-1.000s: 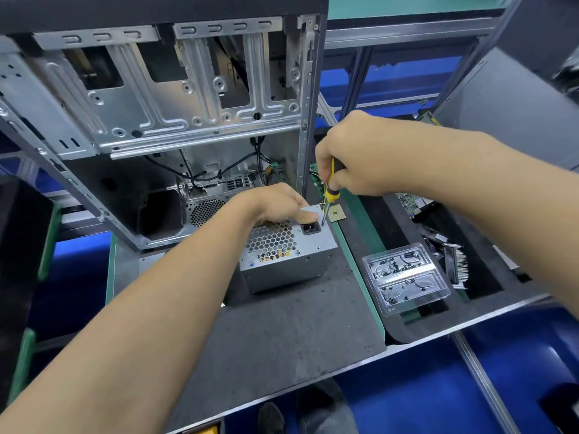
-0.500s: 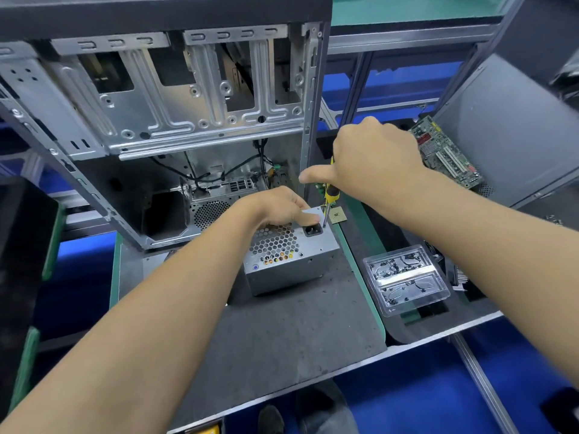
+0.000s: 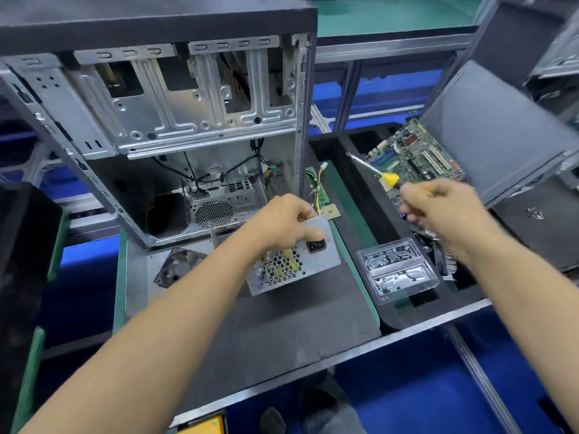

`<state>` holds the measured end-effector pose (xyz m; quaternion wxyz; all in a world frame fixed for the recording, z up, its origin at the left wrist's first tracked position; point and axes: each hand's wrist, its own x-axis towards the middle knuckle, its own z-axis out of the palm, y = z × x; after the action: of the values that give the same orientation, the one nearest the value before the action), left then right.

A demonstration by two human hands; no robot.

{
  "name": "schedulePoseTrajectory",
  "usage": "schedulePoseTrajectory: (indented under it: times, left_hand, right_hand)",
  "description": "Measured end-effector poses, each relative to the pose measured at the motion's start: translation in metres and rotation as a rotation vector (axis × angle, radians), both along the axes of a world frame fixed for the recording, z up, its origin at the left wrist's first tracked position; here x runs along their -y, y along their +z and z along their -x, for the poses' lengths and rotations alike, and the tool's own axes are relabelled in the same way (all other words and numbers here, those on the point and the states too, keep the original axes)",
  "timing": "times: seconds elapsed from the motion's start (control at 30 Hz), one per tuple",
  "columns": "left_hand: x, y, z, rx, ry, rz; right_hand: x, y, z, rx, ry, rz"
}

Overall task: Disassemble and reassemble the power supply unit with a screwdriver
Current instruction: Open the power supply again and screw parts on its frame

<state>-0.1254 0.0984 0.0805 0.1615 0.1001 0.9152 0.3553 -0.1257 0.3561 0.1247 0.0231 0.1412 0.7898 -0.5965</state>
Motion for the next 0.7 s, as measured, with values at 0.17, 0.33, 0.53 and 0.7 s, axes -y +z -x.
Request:
schedulePoseTrajectory:
  times: [0.17, 0.33, 0.53, 0.7]
  left_hand:
    - [-0.027, -0.049, -0.066, -0.344, -0.016, 0.381]
    - [-0.037, -0.085, -0.106, -0.563, -0.141, 0.49]
    - [-0.054, -0.102, -0.112, -0.665, -0.029, 0.488]
    - [-0.057, -0.109, -0.112, -0.664, 0.045, 0.418]
  right_hand:
    - [-0.003, -0.072, -0.044, 0.215, -0.066, 0.232]
    - [0.005, -0.117, -0.069, 0.413, -0.21, 0.344]
    - [0.016, -0.143, -0.068, 0.454, -0.089, 0.25]
    - [0.042, -0.139, -0.024, 0.278, 0.12, 0.152]
